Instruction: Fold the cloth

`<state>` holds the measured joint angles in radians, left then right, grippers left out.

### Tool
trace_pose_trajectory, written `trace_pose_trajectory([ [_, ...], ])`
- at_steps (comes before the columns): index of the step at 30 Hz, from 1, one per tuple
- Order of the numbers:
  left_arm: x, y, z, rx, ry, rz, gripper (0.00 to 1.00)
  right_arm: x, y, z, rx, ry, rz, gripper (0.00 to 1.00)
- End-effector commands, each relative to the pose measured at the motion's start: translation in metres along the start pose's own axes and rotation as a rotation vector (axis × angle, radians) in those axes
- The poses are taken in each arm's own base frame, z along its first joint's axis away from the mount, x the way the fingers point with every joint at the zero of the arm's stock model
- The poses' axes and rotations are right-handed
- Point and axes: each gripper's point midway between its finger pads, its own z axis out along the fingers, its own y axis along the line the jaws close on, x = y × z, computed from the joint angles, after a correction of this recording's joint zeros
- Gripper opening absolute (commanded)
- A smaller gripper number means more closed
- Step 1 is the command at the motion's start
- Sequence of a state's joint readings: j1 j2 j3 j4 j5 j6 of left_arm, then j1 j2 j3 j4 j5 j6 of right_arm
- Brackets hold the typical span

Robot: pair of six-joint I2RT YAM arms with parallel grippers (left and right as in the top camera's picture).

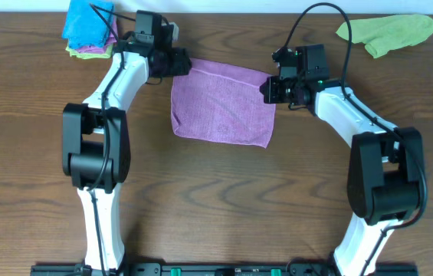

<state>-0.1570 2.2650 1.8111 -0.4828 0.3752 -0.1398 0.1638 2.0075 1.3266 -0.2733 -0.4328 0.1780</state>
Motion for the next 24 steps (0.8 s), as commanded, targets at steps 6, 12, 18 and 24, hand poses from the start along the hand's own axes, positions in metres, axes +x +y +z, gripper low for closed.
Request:
trace_pose_trajectory([
  [6, 0.013, -0.008, -0.010, -0.142, 0.043, 0.207, 0.47, -0.001, -0.011, -0.003, 0.091, 0.007, -0.048, 0.01],
  [12, 0.017, -0.020, -0.003, -0.296, 0.035, 0.349, 0.31, 0.006, -0.020, 0.002, 0.190, 0.028, -0.075, 0.01],
  [18, 0.023, -0.013, 0.009, -0.313, 0.054, 0.350, 0.20, 0.005, -0.023, 0.003, 0.219, 0.026, -0.092, 0.01],
  [24, 0.019, -0.007, 0.014, -0.357, 0.033, 0.354, 0.06, 0.005, -0.025, 0.003, 0.243, 0.023, -0.113, 0.01],
])
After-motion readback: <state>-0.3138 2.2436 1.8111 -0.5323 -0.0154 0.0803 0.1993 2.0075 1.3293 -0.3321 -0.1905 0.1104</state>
